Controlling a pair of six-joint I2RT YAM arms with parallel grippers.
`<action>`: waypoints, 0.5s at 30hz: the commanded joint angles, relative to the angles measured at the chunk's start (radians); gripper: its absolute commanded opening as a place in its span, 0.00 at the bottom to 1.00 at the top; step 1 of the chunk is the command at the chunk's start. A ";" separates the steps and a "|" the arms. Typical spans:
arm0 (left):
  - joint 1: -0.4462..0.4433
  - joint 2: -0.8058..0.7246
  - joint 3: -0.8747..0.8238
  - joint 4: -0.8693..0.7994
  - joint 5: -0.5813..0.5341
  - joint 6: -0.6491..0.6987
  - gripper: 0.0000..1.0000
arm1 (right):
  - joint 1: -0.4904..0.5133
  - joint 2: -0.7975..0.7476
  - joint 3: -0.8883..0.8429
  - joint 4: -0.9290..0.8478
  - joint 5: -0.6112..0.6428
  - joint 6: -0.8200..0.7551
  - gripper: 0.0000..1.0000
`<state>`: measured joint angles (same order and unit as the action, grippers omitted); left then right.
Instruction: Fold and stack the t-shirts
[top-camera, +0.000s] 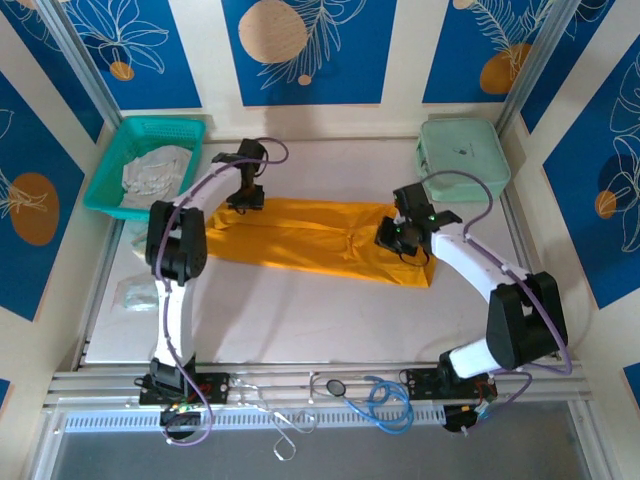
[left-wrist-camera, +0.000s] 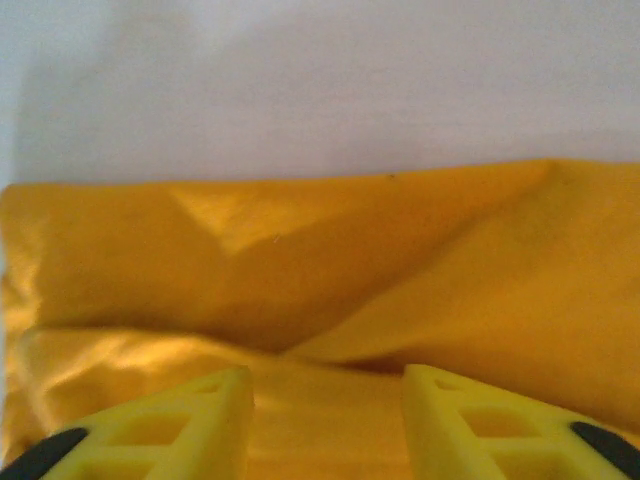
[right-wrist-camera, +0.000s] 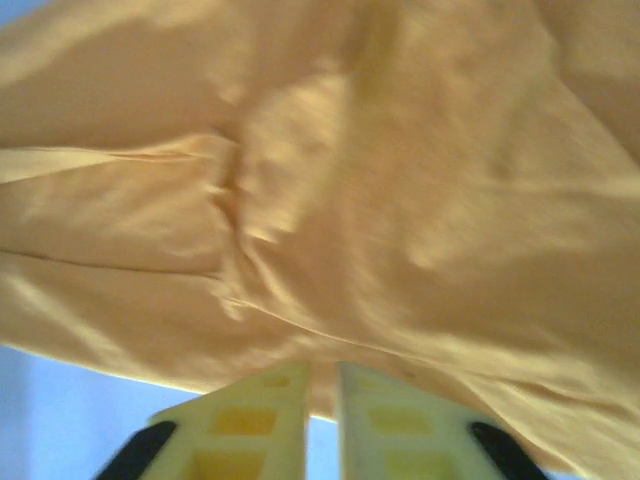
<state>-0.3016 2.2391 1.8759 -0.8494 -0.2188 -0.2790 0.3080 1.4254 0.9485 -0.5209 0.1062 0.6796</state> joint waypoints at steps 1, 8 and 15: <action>-0.010 0.051 0.053 -0.074 -0.003 0.021 0.41 | -0.054 -0.032 -0.070 -0.038 0.003 0.007 0.09; -0.011 -0.014 -0.138 -0.029 -0.063 -0.004 0.41 | -0.148 0.120 -0.045 0.008 -0.062 -0.045 0.00; -0.012 -0.183 -0.411 0.053 -0.034 -0.063 0.41 | -0.161 0.371 0.121 -0.011 -0.068 -0.047 0.00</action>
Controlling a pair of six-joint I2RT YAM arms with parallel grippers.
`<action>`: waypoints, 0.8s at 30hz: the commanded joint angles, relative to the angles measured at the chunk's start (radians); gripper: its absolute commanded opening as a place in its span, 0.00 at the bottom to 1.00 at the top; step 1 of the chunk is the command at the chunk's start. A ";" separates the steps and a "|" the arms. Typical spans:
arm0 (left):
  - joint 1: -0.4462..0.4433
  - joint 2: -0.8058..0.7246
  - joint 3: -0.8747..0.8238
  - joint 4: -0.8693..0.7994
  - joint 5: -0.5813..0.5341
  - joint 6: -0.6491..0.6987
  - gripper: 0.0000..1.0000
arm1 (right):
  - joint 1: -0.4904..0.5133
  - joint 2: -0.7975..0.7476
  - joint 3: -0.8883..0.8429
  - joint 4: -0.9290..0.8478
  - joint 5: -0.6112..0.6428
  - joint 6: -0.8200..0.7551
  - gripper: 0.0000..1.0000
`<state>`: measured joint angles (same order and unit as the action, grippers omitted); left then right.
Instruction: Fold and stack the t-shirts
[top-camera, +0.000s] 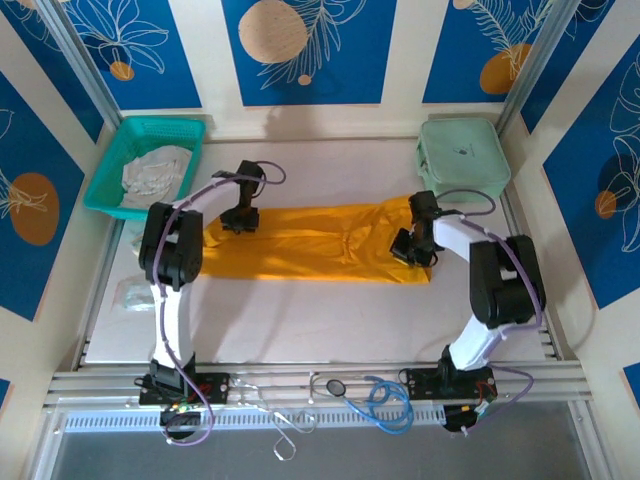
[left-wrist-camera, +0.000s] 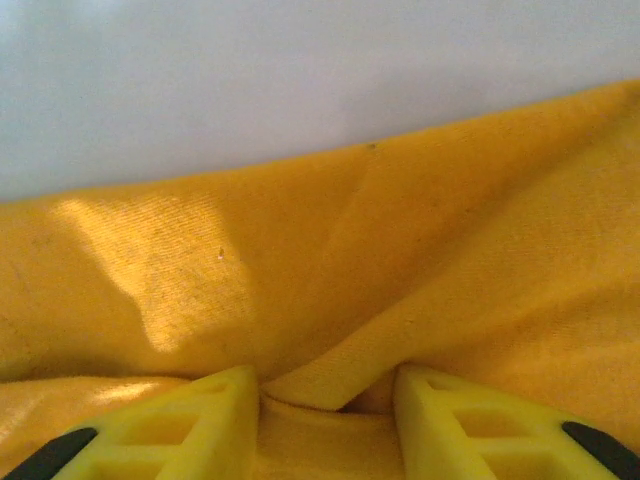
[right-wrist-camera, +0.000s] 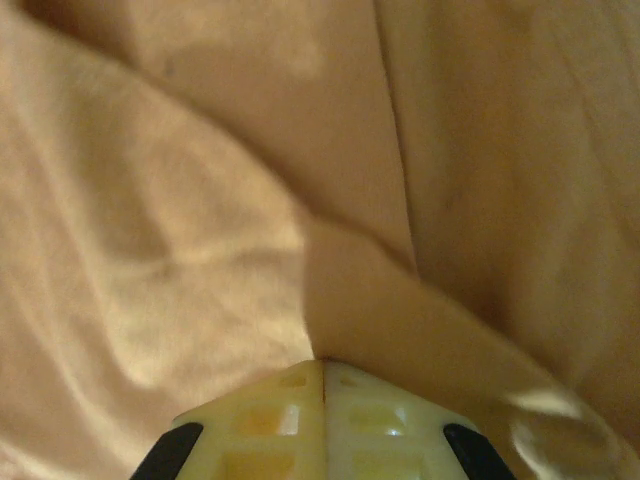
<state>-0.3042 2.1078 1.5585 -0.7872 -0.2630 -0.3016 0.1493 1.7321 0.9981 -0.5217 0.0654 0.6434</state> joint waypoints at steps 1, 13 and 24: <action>-0.009 -0.072 -0.128 -0.004 0.016 -0.051 0.41 | -0.001 0.096 0.099 -0.020 -0.025 -0.004 0.00; -0.091 -0.376 -0.504 0.055 0.173 -0.212 0.42 | 0.036 0.538 0.802 -0.308 -0.024 0.024 0.00; -0.355 -0.423 -0.643 0.173 0.357 -0.422 0.43 | 0.036 0.935 1.476 -0.449 -0.226 0.034 0.00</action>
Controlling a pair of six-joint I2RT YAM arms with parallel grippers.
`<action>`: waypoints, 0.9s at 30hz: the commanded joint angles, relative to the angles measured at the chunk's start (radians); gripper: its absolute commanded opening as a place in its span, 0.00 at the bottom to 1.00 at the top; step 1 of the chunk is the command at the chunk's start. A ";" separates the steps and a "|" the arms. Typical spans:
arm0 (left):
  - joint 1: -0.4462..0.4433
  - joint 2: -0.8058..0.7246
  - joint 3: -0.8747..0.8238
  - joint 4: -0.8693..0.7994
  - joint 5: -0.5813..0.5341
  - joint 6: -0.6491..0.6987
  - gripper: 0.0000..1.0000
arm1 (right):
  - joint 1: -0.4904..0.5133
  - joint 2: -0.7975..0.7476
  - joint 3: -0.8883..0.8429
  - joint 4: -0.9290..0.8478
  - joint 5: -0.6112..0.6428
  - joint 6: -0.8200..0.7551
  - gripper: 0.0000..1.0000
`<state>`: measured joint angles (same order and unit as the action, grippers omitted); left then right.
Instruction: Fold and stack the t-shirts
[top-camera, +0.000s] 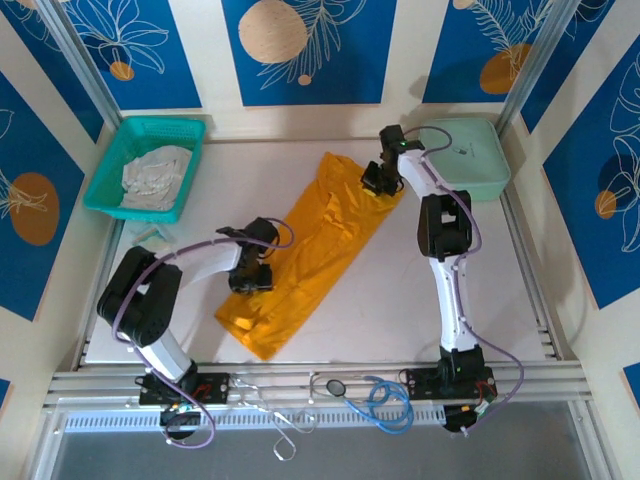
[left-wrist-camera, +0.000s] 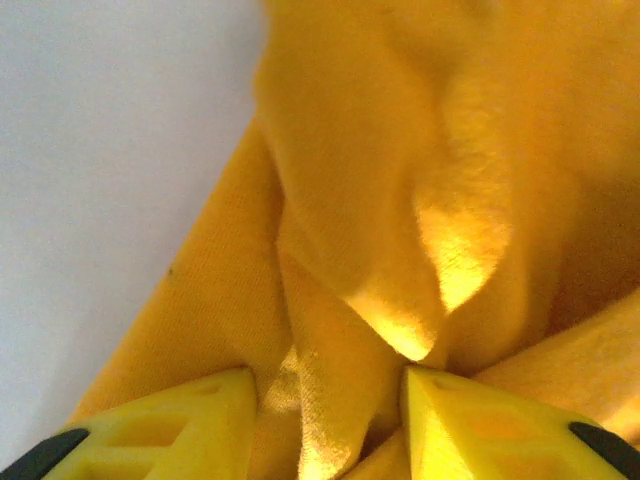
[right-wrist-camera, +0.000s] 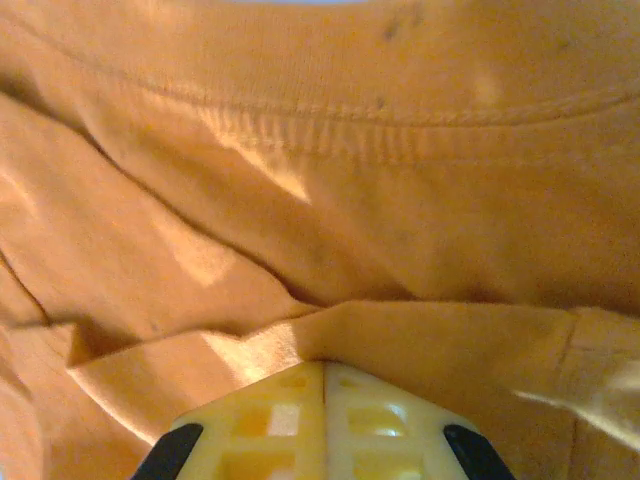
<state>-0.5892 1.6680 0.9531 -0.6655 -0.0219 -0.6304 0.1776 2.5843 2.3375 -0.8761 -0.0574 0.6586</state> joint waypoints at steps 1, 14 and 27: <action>-0.097 0.022 -0.035 0.061 0.127 -0.111 0.43 | 0.008 0.115 0.195 -0.106 -0.122 0.026 0.00; -0.222 -0.083 0.259 -0.174 -0.040 -0.123 0.77 | -0.013 -0.002 0.294 -0.075 -0.235 0.032 0.00; -0.205 -0.158 0.023 -0.146 -0.059 -0.157 0.66 | 0.128 -0.891 -1.027 0.229 -0.028 0.211 0.00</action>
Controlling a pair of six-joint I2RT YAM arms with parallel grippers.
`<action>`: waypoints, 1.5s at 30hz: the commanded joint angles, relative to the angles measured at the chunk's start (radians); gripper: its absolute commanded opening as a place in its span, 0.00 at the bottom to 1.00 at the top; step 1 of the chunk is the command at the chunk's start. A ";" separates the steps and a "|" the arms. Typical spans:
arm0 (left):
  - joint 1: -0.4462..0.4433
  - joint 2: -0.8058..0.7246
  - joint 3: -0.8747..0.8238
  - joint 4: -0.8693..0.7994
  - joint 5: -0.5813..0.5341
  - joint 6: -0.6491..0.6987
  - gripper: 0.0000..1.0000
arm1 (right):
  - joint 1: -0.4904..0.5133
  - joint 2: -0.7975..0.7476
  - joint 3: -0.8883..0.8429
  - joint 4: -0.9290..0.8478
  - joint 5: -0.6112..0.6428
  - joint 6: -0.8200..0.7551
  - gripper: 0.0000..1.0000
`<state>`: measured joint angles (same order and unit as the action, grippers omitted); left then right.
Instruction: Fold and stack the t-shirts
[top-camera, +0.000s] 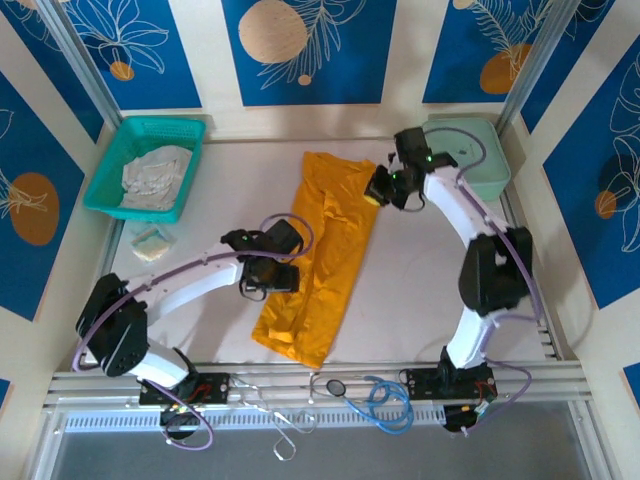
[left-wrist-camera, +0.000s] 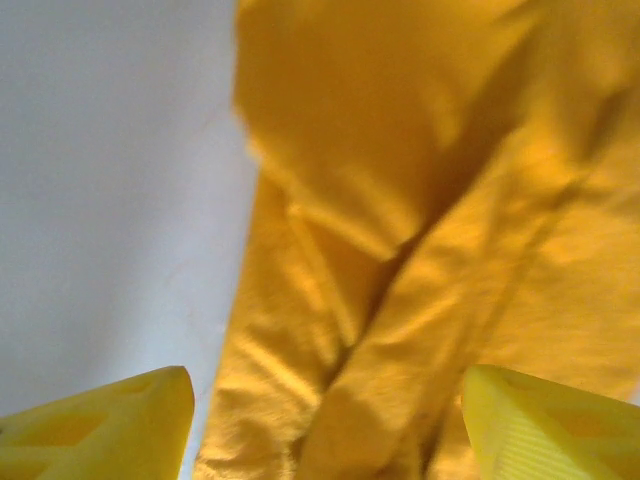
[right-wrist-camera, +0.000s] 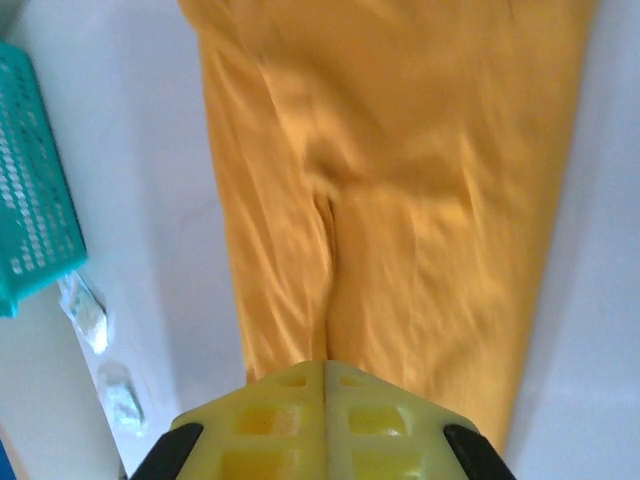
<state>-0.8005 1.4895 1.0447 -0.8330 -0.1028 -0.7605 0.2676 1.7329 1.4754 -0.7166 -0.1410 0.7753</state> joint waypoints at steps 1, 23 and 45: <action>0.006 0.026 -0.093 0.040 0.031 -0.035 0.62 | 0.056 -0.063 -0.208 0.080 0.064 0.113 0.00; -0.055 -0.078 -0.483 0.257 0.122 -0.263 0.40 | 0.082 0.375 -0.063 0.065 0.151 0.145 0.00; -0.144 -0.028 -0.274 0.277 0.158 -0.262 0.48 | 0.030 0.342 0.101 -0.079 0.049 -0.098 0.00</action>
<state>-0.9073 1.4559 0.7368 -0.5751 -0.0681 -1.0252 0.2932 2.1651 1.6215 -0.7704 -0.0753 0.7197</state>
